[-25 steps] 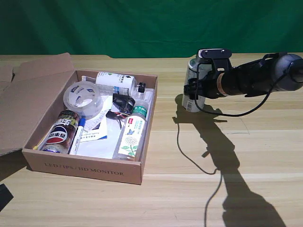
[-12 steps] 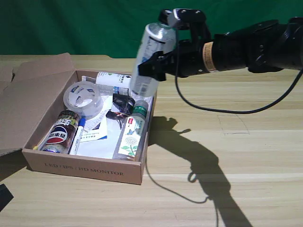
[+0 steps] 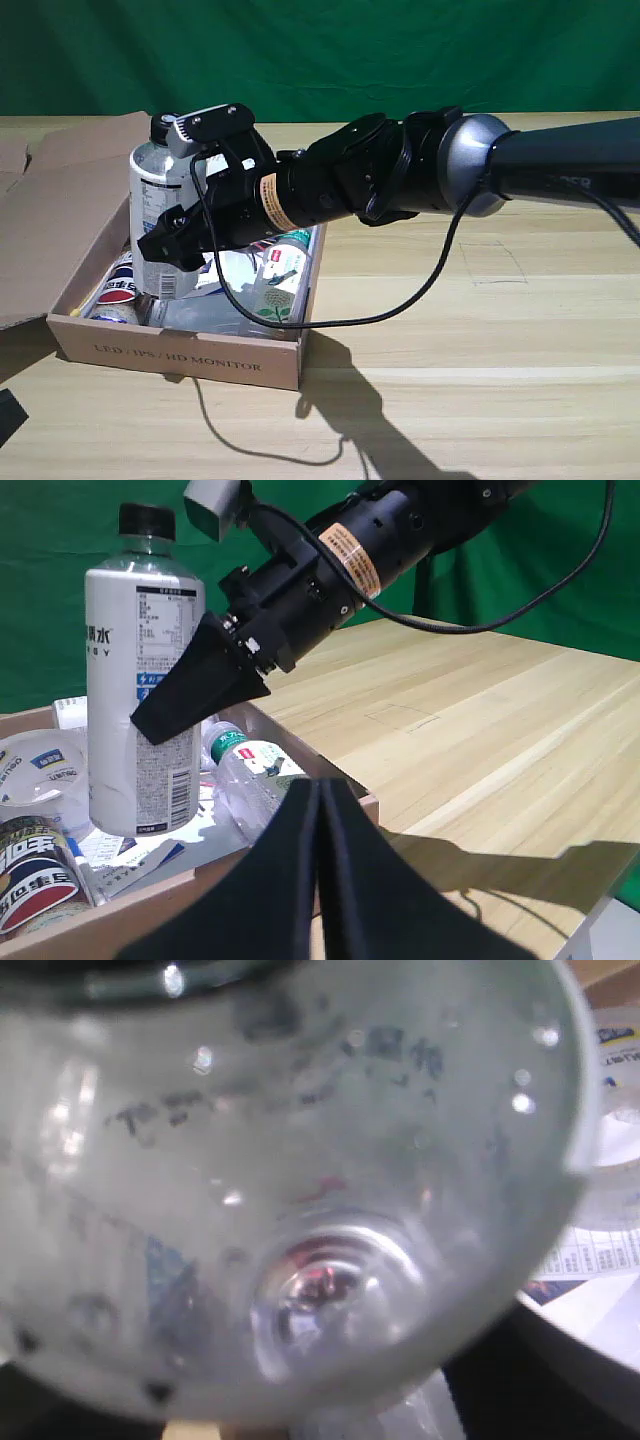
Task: Place the white bottle into the box.
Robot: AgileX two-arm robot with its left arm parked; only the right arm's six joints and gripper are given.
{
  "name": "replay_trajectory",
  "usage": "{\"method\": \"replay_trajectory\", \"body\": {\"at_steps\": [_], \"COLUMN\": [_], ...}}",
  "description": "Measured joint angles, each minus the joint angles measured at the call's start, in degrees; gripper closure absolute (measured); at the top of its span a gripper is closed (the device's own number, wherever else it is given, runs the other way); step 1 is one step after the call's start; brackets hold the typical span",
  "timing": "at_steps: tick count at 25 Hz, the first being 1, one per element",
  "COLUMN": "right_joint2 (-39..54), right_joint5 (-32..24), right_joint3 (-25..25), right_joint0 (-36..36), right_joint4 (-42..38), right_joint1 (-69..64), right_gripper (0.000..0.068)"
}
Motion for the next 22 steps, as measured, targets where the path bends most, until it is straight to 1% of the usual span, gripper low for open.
{"method": "replay_trajectory", "body": {"at_steps": [4, 5, 6, 8, 16, 18, 20, 21, 22], "right_joint2": [0.0, 0.0, 0.0, -0.1, -0.2, -0.2, -0.2, -0.2, -0.2], "right_joint5": [0.0, 0.0, 0.0, 0.0, 0.0, 0.0, -0.4, -1.2, -2.5], "right_joint3": [0.0, 0.0, 0.0, 0.2, 0.4, 0.4, 0.5, 0.6, 0.8], "right_joint0": [-0.1, -0.1, -0.1, -0.1, -0.1, -0.1, -0.1, -0.2, -0.7], "right_joint4": [1.3, 1.8, 2.8, 4.3, 6.6, 8.9, 11.9, 13.5, 14.8], "right_joint1": [0.7, 0.7, 0.7, 0.7, -4.6, -7.3, -11.1, -13.0, -15.3], "right_gripper": [0.0139, 0.011, 0.0055, 0.001, 0.0006, 0.0031, 0.0108, 0.0156, 0.0253]}}
